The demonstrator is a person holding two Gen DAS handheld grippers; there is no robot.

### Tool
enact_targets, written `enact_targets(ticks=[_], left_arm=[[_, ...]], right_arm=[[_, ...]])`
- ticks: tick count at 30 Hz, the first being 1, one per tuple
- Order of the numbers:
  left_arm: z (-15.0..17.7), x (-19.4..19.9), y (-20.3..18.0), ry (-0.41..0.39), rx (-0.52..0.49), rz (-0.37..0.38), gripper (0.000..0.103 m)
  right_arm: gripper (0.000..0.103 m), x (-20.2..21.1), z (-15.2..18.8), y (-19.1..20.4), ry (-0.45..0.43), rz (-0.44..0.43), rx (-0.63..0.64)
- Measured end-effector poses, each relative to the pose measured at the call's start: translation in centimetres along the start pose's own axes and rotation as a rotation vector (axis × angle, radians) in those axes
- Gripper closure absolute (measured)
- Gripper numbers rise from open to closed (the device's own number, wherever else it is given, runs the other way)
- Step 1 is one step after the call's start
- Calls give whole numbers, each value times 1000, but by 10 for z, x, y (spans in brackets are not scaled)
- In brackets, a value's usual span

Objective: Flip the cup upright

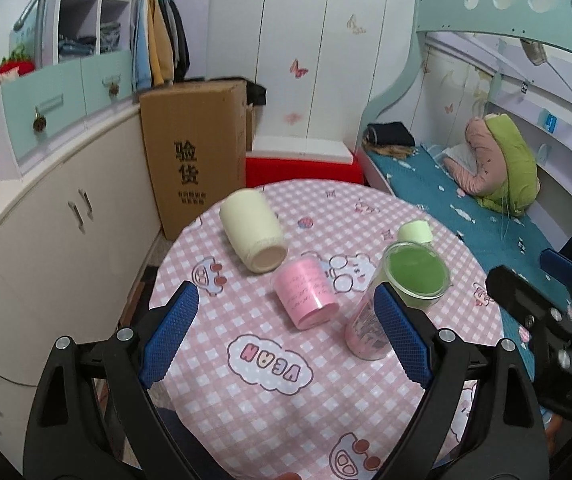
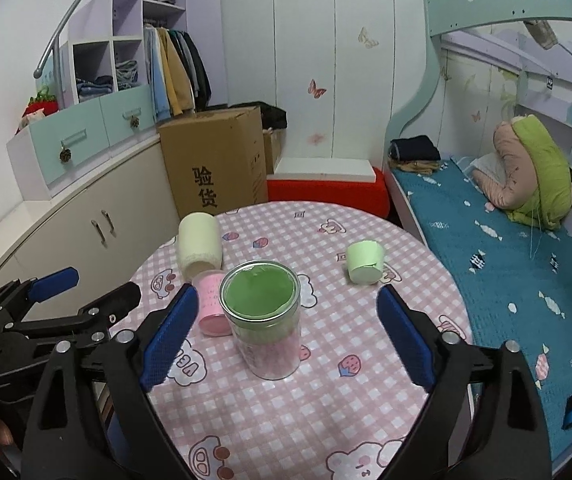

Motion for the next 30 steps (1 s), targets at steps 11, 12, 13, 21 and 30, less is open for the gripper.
enact_targets(ticks=[11, 12, 13, 21, 30], left_arm=[[-13, 33, -19, -127, -43, -27, 11], [-14, 35, -20, -133, -45, -32, 11], [-14, 36, -20, -137, -46, -33, 11], [-17, 39, -19, -151, -40, -23, 11], [-21, 39, -19, -160, -35, -20, 11]], right_arm=[[8, 26, -4, -5, -74, 28, -4], [8, 27, -4, -5, -78, 29, -3], [8, 28, -5, -5, -82, 28, -5], [8, 32, -5, -7, -100, 28, -15], [8, 32, -7, -9, -109, 29, -16]])
Point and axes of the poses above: each gripper's, at about its wrist camera, not at the fingertips, and x roughly against the way its jaws point, y to its left, z to its underside, the point moved 1 cm from there along -x, roughly the way its jaws point, and after that the axes turned 3 degrees about z, right-handed, at the moved point
